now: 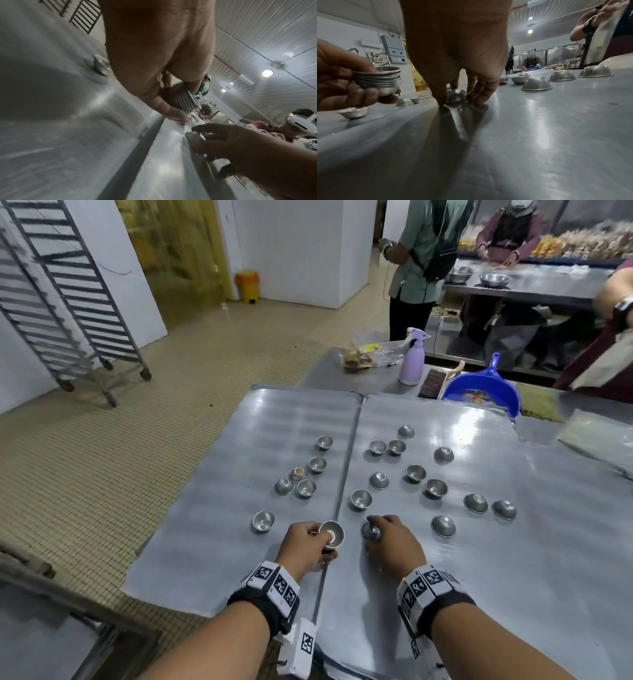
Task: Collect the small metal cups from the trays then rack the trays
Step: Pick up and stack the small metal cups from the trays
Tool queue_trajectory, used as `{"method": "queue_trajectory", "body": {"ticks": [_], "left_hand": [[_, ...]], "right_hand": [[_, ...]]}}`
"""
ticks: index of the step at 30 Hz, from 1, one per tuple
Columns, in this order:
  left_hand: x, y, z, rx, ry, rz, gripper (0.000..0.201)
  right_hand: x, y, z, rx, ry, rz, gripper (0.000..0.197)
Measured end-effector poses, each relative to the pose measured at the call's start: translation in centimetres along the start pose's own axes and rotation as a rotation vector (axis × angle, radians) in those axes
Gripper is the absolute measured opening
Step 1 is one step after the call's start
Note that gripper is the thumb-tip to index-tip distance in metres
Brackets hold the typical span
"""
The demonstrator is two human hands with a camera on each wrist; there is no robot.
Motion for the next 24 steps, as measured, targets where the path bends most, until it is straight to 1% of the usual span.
{"method": "queue_trajectory", "body": {"ticks": [2, 4, 5, 8, 9, 14, 17, 18, 20, 22, 24], "left_hand": [[-0.2, 0.1, 0.1, -0.010, -0.017, 0.007, 0.009], [-0.4, 0.2, 0.2, -0.021, -0.027, 0.009, 0.011], [-0.6, 0.2, 0.2, -0.022, -0.031, 0.008, 0.012], [-1.5, 0.2, 0.0, -0.016, -0.044, 0.014, 0.012], [-1.9, 0.2, -0.2, -0.020, -0.047, 0.017, 0.013], [-4.4, 0.3, -1.5, -0.040, -0.063, 0.015, 0.012], [-6.3, 0.1, -2.4, -0.046, -0.073, 0.012, 0.012], [-6.9, 0.0, -2.7, -0.047, -0.077, 0.012, 0.012], [-8.1, -0.2, -3.3, -0.053, -0.080, 0.019, 0.013], [-9.0, -0.5, -3.7, -0.061, -0.078, 0.026, 0.014], [-9.7, -0.9, -4.1, -0.072, -0.080, 0.029, 0.014]], "right_hand": [[-0.2, 0.1, 0.1, -0.002, 0.023, 0.010, 0.030], [-0.3, 0.2, 0.1, 0.008, 0.036, 0.014, 0.026], [-0.3, 0.3, 0.0, 0.011, 0.041, 0.011, 0.028], [-0.1, 1.1, -0.9, -0.010, 0.051, 0.027, 0.043], [0.2, 1.4, -1.2, -0.019, 0.052, 0.038, 0.044], [2.3, 3.7, -2.6, -0.020, 0.104, 0.128, 0.026], [3.5, 5.5, -3.6, -0.012, 0.147, 0.094, 0.012], [4.0, 6.1, -3.9, -0.025, 0.159, 0.083, 0.009], [4.8, 7.3, -4.5, -0.047, 0.160, 0.069, 0.011], [5.5, 8.1, -5.2, -0.056, 0.158, 0.060, 0.019], [6.1, 8.7, -5.9, -0.071, 0.193, 0.055, 0.025]]}}
Point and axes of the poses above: each hand's wrist, its own z-axis towards the middle knuckle, its own x-axis out of the back of the hand, y = z × x, the point moved 4 cm from there along z, towards the middle knuckle, and after that the axes turned 12 degrees about y, right-handed, at the moved point
